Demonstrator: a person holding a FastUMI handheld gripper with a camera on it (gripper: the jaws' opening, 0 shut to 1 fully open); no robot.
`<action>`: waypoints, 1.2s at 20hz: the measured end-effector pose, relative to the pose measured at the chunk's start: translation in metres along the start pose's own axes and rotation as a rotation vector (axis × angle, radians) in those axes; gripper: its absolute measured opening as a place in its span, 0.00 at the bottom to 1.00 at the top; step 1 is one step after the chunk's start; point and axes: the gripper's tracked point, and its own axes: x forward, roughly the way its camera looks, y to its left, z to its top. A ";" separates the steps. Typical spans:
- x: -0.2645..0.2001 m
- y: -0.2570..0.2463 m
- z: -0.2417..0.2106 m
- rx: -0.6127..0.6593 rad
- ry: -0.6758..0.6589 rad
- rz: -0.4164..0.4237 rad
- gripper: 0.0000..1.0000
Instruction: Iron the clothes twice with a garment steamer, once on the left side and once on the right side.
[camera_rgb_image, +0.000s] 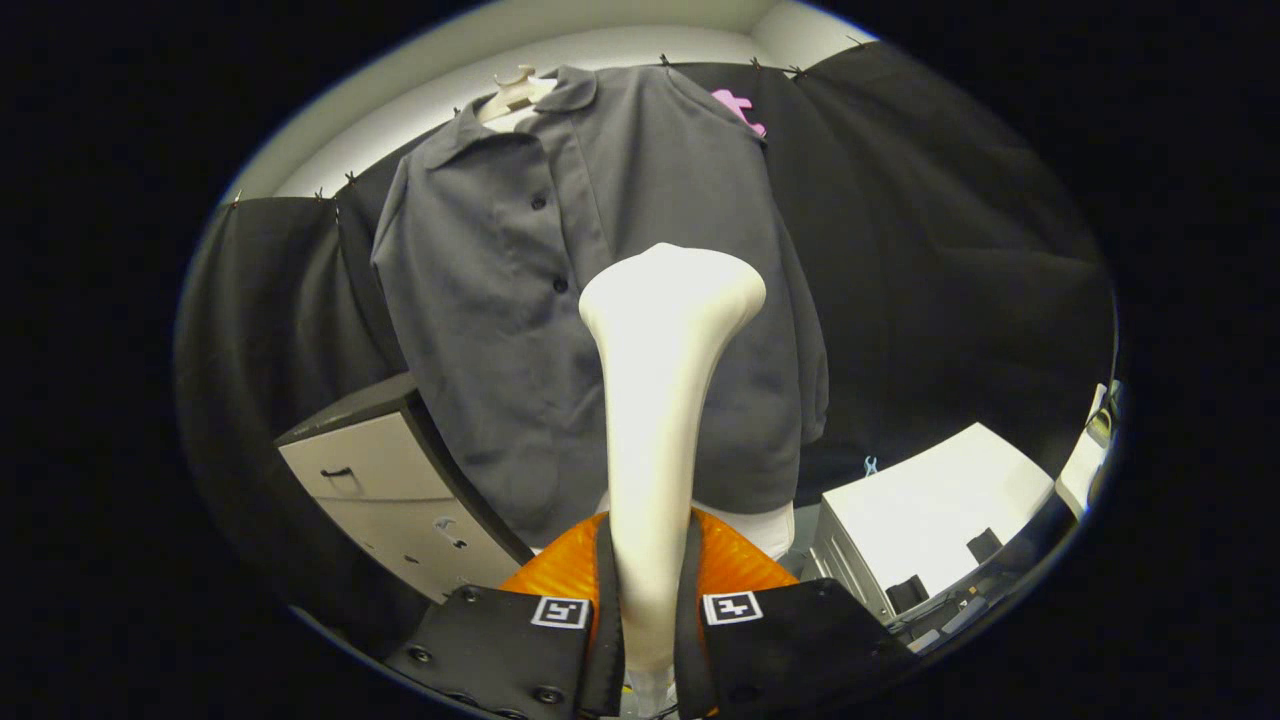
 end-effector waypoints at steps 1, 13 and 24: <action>-0.009 0.007 0.019 -0.006 -0.029 -0.009 0.28; -0.108 0.099 0.185 -0.110 -0.330 -0.006 0.27; -0.132 0.166 0.230 -0.157 -0.431 0.166 0.27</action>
